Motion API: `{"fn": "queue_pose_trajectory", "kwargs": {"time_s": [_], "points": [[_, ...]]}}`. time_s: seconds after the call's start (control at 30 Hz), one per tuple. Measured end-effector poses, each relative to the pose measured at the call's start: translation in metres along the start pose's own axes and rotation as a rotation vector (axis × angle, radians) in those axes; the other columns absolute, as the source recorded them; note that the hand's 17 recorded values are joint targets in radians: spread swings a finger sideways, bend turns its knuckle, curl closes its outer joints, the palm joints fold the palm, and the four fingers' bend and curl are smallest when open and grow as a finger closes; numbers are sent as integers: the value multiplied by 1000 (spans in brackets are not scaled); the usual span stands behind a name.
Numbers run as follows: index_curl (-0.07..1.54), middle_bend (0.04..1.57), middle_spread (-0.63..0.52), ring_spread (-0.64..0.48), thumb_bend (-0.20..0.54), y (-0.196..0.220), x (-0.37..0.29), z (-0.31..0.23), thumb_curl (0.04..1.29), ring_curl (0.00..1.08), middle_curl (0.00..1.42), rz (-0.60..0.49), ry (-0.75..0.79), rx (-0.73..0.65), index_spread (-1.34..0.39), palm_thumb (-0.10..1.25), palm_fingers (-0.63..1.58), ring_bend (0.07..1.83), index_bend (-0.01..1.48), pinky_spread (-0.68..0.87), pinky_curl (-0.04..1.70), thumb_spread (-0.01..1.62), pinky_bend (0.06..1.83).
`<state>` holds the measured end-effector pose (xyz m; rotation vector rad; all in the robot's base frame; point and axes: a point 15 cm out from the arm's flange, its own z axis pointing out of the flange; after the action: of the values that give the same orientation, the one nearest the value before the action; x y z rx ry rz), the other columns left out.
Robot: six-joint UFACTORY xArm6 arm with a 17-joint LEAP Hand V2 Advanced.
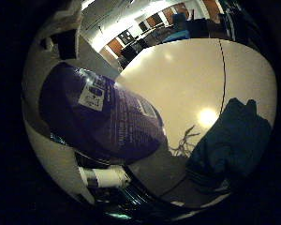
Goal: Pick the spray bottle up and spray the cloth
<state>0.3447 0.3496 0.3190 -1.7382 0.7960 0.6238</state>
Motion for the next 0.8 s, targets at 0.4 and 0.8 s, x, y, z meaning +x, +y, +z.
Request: {"fn": "queue_pose_trajectory", "kwargs": {"time_s": [0.4, 0.8], "points": [[618, 1307, -72, -148, -20, 14, 15, 14, 689, 546, 559, 3, -6, -36, -170, 1035, 1242, 1429, 1167, -236, 960, 942, 1071], [606, 1277, -82, -151, -28, 35, 38, 25, 640, 530, 551, 21, 1, -81, -189, 969, 1216, 1399, 1088, -277, 895, 911, 1054]]}}
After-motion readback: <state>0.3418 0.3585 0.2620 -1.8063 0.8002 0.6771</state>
